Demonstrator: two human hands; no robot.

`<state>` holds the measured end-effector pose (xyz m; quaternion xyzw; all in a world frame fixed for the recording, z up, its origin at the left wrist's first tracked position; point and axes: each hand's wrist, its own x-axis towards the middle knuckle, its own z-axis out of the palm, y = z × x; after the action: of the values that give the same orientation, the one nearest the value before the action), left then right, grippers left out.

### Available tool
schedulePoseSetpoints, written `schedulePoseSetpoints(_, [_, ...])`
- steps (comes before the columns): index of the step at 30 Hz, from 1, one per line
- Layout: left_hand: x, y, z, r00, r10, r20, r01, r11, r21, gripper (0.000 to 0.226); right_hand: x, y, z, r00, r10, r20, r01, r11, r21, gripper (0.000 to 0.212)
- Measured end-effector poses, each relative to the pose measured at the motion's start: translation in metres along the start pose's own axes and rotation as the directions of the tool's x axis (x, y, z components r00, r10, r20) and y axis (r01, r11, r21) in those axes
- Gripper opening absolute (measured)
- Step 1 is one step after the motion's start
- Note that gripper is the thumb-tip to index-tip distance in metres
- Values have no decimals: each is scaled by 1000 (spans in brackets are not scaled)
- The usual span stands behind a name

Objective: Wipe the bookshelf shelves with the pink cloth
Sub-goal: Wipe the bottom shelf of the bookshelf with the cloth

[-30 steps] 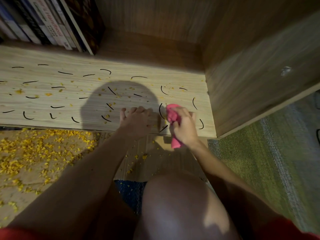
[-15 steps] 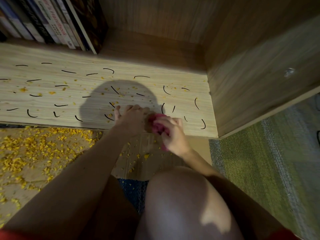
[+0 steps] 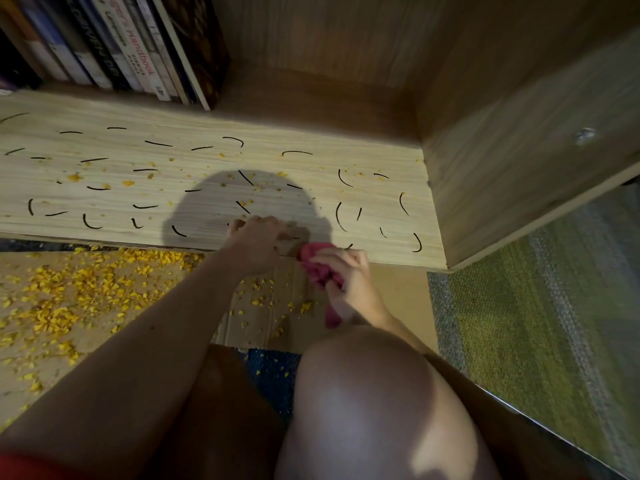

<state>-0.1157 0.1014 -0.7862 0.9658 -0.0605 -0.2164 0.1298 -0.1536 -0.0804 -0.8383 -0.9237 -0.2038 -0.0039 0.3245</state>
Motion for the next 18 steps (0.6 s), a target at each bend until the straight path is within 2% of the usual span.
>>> schedulePoseSetpoints(3, [-5, -2, -1, 1000, 22, 18, -22, 1000, -21, 43, 5, 12, -9, 979, 148, -143, -147, 989, 15, 48])
schedulePoseSetpoints(5, [-8, 0, -1, 999, 53, 7, -53, 999, -6, 44, 9, 19, -9, 959, 215, -185, -227, 973, -43, 48])
schedulePoseSetpoints(7, [-10, 2, 0, 997, 76, 15, -75, 997, -9, 47, 5, 15, -1, 975, 176, -136, -192, 974, -119, 47])
schedulePoseSetpoints(10, [-13, 4, 3, 990, 110, 84, -112, 994, 9, 57, -8, 0, 9, 998, 36, -45, -40, 996, -86, 48])
schedulePoseSetpoints(12, [-13, 4, 4, 987, 128, 93, -127, 992, -23, 52, -8, -5, 5, 995, -17, -102, 11, 998, -64, 47])
schedulePoseSetpoints(13, [-14, 3, 3, 987, 134, 84, -130, 990, -51, 49, -5, -3, 1, 987, 4, -160, -13, 998, -56, 45])
schedulePoseSetpoints(15, [-14, 2, 2, 988, 135, 75, -129, 988, -89, 50, 2, 6, -5, 956, 146, -253, -161, 986, -38, 46])
schedulePoseSetpoints(16, [-13, 3, 2, 989, 126, 74, -119, 989, -90, 52, 3, 10, -5, 946, 206, -248, -224, 974, -44, 48])
schedulePoseSetpoints(18, [-12, 5, 4, 993, 103, 63, -97, 992, -83, 53, -3, 13, -1, 966, 191, -175, -209, 974, -91, 48])
